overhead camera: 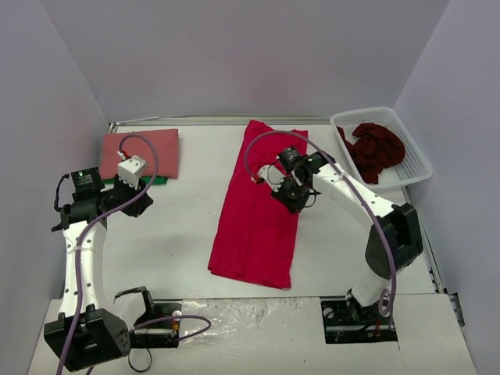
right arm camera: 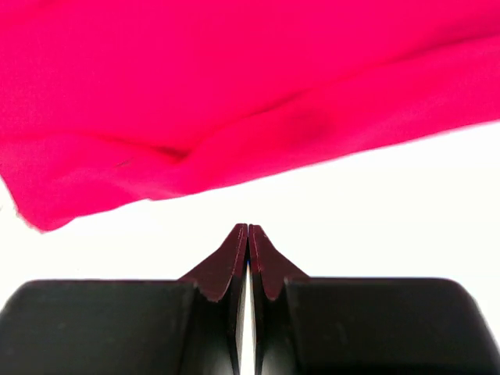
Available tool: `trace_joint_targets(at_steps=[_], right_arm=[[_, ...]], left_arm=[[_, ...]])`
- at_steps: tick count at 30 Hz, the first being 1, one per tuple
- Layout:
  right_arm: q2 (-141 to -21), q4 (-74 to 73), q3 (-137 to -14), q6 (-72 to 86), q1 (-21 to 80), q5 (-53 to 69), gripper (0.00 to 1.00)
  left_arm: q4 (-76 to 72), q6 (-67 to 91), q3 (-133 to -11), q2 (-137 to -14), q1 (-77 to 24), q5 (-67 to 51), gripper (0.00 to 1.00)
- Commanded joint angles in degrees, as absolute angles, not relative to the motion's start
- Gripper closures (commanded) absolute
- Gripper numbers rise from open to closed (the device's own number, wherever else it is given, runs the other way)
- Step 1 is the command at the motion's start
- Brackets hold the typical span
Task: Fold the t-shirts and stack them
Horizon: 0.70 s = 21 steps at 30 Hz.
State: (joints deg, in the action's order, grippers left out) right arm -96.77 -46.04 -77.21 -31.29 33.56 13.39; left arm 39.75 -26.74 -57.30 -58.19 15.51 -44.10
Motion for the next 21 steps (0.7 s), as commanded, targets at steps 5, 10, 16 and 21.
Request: trace_joint_targets(at_steps=[5,10,16,21], right_arm=[[-97.28,-41.41,-78.93,-32.08,27.25,15.03,1.0],[-109.32,-36.65,-81.63,-32.52,24.88,14.68,1.0],[-124.26,-37.26,-92.27,-32.69,21.18,15.03,1.0],[-131.56,-37.88,-98.61,-33.84,19.51,14.68,1.0]], left_arm=[[40.95,-27.07,-58.27,-60.2,15.91,-47.63,0.77],[41.48,-27.42,-58.54,-61.87,15.91,-48.6,0.77],[41.66,-27.86,-58.36,-62.67,15.91,-47.81,0.76],[40.87,-27.6,-57.83,-62.23,16.0,-47.02,0.76]])
